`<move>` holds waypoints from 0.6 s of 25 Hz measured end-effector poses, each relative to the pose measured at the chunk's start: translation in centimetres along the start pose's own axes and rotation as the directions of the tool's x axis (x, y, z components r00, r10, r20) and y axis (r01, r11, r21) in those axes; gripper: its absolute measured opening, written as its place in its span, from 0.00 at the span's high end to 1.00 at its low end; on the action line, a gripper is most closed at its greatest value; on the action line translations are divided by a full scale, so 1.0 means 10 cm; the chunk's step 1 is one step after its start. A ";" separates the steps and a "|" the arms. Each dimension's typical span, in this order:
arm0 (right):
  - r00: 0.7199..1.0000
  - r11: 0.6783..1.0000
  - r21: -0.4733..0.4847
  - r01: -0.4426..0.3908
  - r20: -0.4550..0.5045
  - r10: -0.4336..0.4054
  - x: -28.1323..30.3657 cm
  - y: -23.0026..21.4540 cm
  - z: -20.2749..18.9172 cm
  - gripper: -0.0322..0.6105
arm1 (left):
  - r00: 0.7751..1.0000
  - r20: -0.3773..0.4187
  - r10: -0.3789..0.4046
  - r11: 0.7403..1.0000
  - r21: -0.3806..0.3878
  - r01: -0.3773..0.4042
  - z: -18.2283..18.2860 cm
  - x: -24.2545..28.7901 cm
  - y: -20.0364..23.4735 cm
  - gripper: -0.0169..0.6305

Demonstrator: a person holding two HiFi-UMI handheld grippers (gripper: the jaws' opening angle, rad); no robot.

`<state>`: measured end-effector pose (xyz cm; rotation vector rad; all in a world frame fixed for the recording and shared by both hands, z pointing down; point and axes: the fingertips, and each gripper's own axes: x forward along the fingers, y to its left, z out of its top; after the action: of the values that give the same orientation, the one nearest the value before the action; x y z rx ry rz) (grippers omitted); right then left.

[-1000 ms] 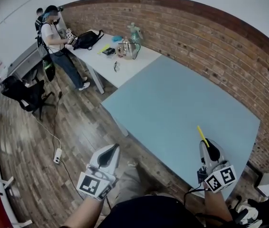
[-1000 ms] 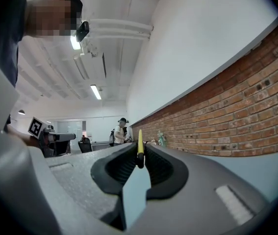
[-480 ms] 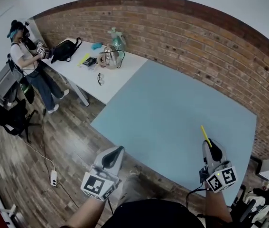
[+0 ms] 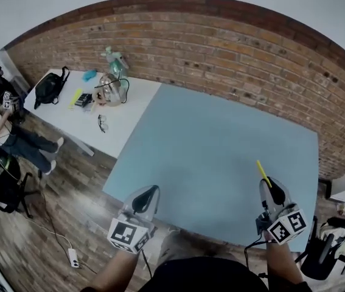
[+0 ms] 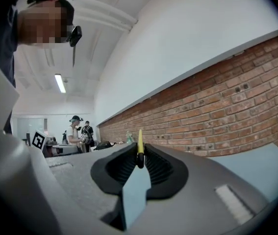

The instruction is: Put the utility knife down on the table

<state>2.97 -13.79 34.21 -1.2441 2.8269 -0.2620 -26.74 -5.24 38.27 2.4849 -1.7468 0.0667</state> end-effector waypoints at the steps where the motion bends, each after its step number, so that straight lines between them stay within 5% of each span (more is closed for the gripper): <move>1: 1.000 1.000 0.010 0.021 0.004 -0.021 0.00 -0.03 0.03 0.87 | 1.000 -0.004 -0.023 1.000 -0.002 0.023 0.02 0.11 0.02 0.98; 8: 0.980 0.978 0.069 0.196 0.028 -0.198 0.02 -0.25 0.12 0.87 | 0.970 -0.032 -0.241 0.969 0.039 0.243 0.23 0.80 0.07 0.98; 15: 0.951 0.952 0.040 0.305 0.043 -0.307 0.14 -0.23 0.21 0.87 | 0.934 -0.029 -0.355 0.933 0.039 0.356 0.35 1.28 0.21 0.98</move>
<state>3.87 -16.63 32.61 -1.6558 2.5686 -0.2824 -24.47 -18.34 36.13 2.7767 -1.2711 0.1032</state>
